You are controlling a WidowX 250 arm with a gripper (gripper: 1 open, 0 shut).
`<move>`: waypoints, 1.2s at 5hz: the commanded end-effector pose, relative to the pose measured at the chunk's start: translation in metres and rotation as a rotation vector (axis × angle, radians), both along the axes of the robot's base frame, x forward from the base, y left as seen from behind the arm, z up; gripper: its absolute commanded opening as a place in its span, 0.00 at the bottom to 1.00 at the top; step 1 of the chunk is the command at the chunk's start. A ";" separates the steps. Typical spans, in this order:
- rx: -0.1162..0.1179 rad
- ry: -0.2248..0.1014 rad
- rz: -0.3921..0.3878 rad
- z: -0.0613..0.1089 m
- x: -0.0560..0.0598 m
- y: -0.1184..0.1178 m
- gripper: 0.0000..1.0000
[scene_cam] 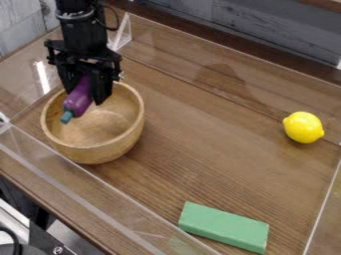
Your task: Put the purple eggplant in the brown bowl
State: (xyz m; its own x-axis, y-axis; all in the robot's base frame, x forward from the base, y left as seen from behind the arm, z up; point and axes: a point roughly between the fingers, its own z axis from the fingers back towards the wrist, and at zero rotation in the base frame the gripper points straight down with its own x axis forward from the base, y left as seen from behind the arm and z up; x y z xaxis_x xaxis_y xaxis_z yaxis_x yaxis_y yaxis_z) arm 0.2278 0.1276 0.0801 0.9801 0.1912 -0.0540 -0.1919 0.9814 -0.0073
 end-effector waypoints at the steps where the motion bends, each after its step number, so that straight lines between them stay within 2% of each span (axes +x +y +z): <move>1: 0.023 -0.019 0.003 0.000 0.001 0.002 0.00; 2: 0.026 -0.015 0.002 -0.008 0.001 -0.001 0.00; 5: 0.029 -0.008 0.012 -0.013 0.002 -0.010 0.00; 6: 0.027 -0.001 0.012 -0.016 0.002 -0.013 1.00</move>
State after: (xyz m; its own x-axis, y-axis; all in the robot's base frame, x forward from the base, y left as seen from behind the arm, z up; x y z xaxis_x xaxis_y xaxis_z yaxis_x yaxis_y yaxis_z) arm 0.2259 0.1136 0.0575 0.9764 0.2026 -0.0746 -0.2025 0.9792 0.0085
